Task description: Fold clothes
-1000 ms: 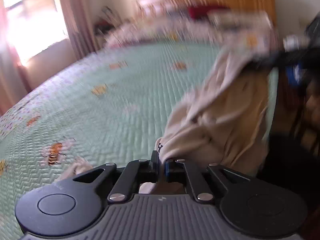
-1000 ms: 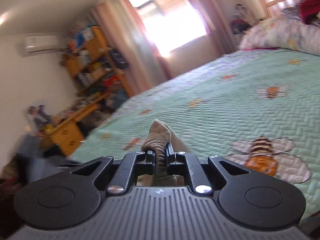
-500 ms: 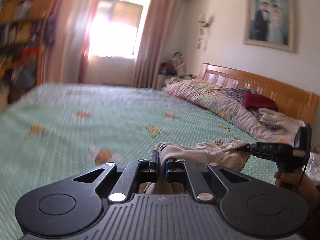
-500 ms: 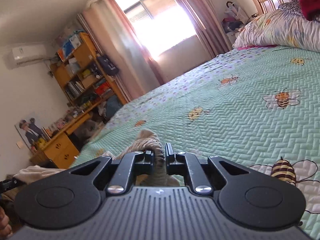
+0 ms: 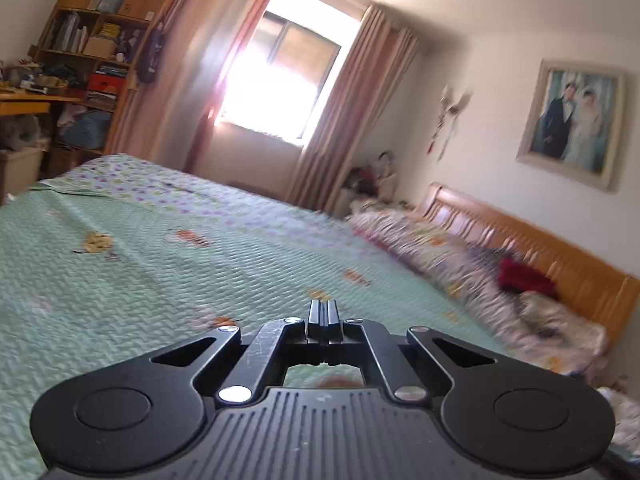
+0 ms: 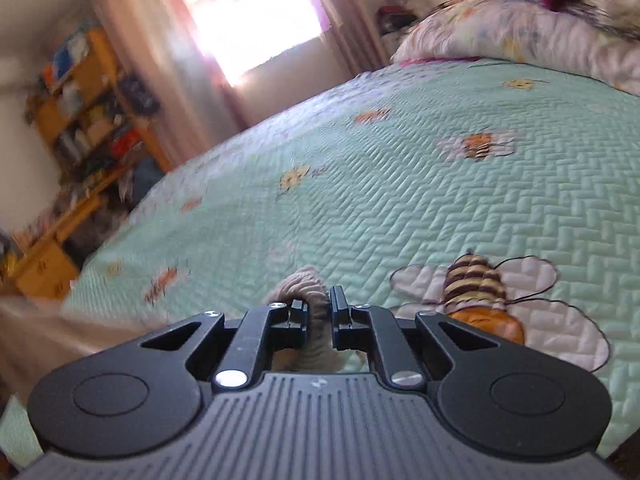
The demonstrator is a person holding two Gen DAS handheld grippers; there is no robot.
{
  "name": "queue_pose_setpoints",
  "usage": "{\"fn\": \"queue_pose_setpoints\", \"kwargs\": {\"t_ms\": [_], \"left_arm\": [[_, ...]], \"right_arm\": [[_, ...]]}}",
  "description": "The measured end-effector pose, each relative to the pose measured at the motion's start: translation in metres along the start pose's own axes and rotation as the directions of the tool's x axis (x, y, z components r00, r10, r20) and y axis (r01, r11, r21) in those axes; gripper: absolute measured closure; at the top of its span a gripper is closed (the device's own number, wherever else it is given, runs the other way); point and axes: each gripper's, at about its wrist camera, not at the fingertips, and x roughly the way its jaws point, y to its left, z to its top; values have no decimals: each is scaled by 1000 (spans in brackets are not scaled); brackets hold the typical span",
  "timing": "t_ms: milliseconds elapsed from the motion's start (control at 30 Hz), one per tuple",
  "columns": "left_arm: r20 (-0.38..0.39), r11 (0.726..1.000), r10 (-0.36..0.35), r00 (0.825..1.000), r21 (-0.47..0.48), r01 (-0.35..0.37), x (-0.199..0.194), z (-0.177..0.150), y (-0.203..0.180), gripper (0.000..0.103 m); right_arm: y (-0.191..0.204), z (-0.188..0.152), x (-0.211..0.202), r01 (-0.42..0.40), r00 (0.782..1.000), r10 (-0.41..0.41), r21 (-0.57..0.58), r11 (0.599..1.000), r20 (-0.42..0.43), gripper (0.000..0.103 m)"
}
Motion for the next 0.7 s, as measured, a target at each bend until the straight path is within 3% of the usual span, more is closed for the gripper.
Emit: {"fn": "queue_pose_setpoints", "kwargs": {"t_ms": [100,200,267,333,367,467,533,600,700], "left_arm": [[-90,997,43,995,63,-38,15,-15,-2,102],[-184,975,88,979,215,-47,37,-47,-24,93],[-253,951,93,963,310,-10,53,-71,-44,84],[-327,921,57,943,382,77,66,-93,-67,81],[-350,902,36,936,414,121,70,-102,-80,79],[-369,832,7,929,517,200,87,-122,-119,71],[-361,780,16,933,588,214,104,-133,-137,68],[-366,738,22,930,634,232,123,-138,-149,68],[-369,702,61,927,677,223,153,-142,-153,68]], "right_arm": [[-2,9,-5,12,999,-11,-19,1000,30,91],[-10,14,5,23,1000,-24,-13,1000,-11,85],[-20,11,11,62,997,-61,20,998,-42,70],[-35,6,14,103,992,-97,85,991,-76,53],[-44,3,13,105,991,-94,134,985,-91,51],[-61,-7,6,23,991,15,269,963,-137,47],[-66,-15,-3,-50,984,103,337,940,-142,46],[-65,-25,-15,-79,979,141,364,928,-148,46],[-62,-38,-31,-125,969,196,386,914,-149,46]]}}
